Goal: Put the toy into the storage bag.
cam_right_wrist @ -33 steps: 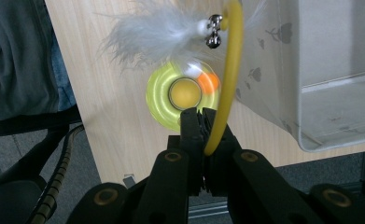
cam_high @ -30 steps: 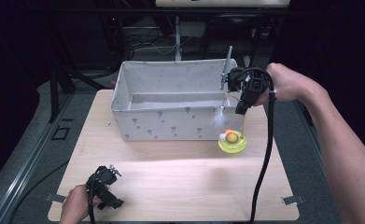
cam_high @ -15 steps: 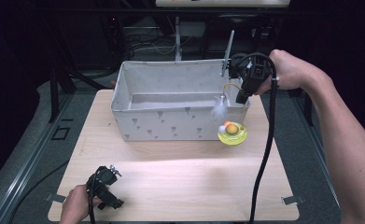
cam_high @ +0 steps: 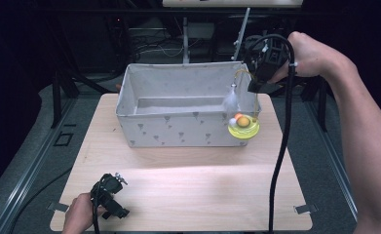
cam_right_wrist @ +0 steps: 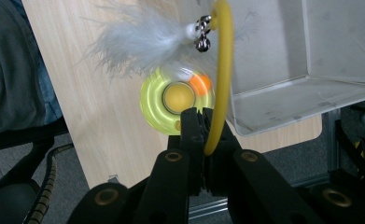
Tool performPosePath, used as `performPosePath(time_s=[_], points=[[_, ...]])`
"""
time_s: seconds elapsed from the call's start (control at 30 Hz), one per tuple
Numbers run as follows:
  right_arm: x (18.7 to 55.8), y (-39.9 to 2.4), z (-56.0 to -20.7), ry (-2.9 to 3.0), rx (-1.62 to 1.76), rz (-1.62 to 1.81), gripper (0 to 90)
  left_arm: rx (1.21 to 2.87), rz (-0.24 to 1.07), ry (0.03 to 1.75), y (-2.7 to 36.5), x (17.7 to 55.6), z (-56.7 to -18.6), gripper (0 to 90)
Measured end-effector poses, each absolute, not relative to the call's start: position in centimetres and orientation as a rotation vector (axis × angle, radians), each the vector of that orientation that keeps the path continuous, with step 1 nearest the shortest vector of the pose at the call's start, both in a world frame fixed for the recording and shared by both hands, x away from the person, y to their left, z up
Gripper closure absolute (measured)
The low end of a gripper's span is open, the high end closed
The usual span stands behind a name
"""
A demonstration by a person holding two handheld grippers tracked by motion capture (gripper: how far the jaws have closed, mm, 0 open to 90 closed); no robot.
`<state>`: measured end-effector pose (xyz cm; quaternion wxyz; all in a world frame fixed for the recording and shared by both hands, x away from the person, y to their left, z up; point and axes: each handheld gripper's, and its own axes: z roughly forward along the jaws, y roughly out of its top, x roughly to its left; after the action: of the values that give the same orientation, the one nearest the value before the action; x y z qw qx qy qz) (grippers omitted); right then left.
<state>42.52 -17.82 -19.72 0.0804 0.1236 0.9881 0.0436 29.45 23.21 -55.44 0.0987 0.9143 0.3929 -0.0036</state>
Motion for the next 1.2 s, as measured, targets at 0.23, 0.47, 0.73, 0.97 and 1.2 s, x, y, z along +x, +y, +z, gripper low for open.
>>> performPosePath(time_s=[0.23,0.47,0.73,0.97,1.2], points=[[43.0,-18.3,-17.6,2.89,0.4,0.174,88.2,2.708,-0.011,1.16,23.1,29.5,-55.5,3.1],[44.1,-18.8,-16.2,2.838,0.453,0.2,88.2,2.718,-0.016,1.16,22.9,29.6,-55.6,3.4],[46.1,-19.7,-15.7,2.795,0.551,0.244,88.1,2.717,-0.01,1.15,22.9,29.5,-55.5,3.6],[47.7,-20.5,-15.7,2.753,0.628,0.277,88.2,2.718,-0.016,1.147,23.0,29.5,-55.5,3.6],[49.1,-20.4,-16.4,2.707,0.687,0.302,88.2,2.723,-0.02,1.142,22.9,29.5,-55.6,3.6]])
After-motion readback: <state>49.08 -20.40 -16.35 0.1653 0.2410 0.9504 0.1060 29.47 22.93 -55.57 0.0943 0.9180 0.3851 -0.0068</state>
